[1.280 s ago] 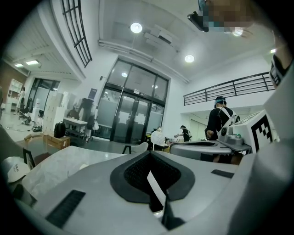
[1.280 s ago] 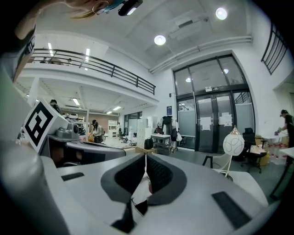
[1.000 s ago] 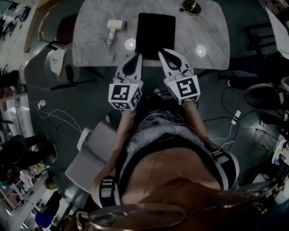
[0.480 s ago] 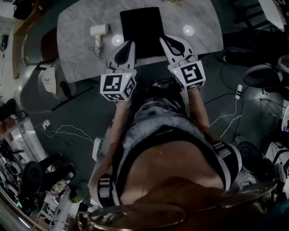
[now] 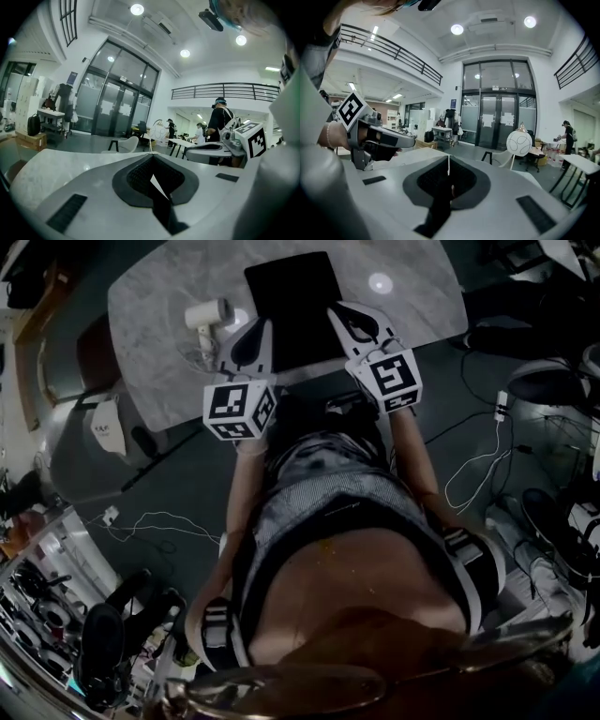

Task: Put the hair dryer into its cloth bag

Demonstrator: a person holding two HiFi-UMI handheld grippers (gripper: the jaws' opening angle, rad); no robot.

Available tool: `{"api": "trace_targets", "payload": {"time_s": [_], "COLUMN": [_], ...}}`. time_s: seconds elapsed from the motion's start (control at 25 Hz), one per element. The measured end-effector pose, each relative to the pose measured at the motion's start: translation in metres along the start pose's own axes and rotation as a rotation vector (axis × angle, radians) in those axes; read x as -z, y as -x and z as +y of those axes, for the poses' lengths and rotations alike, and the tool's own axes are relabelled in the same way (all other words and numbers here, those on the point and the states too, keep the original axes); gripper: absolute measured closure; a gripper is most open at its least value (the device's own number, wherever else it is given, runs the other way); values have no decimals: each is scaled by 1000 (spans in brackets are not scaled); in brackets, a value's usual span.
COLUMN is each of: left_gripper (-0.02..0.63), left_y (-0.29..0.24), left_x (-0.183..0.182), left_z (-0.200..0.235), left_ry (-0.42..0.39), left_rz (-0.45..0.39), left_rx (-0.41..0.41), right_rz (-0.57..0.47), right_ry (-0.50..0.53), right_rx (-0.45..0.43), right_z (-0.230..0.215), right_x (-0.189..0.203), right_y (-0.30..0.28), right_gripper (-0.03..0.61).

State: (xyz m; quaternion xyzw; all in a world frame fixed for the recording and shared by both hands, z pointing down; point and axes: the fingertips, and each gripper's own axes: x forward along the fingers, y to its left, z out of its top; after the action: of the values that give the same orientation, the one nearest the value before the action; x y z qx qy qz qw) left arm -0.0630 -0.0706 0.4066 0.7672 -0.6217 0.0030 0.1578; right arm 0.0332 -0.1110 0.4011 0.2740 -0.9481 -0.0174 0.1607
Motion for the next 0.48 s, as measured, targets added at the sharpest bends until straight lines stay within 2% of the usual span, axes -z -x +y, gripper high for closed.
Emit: {"api": "trace_targets", "payload": {"time_s": [0.36,0.48], "left_gripper": [607,607], "left_y": [-7,-5], "left_x": [26,31], "left_z": [56,74], "left_ry": [6,-18], "left_rz": [79,101], "left_rx": [-8,2], "right_rz": [40,59], "right_ry": [-19,-15], "right_rx": [32,41], "right_z": [8,15], "right_x": [9,11], "right_y": [-37,-46], "right_gripper": [515,515]}}
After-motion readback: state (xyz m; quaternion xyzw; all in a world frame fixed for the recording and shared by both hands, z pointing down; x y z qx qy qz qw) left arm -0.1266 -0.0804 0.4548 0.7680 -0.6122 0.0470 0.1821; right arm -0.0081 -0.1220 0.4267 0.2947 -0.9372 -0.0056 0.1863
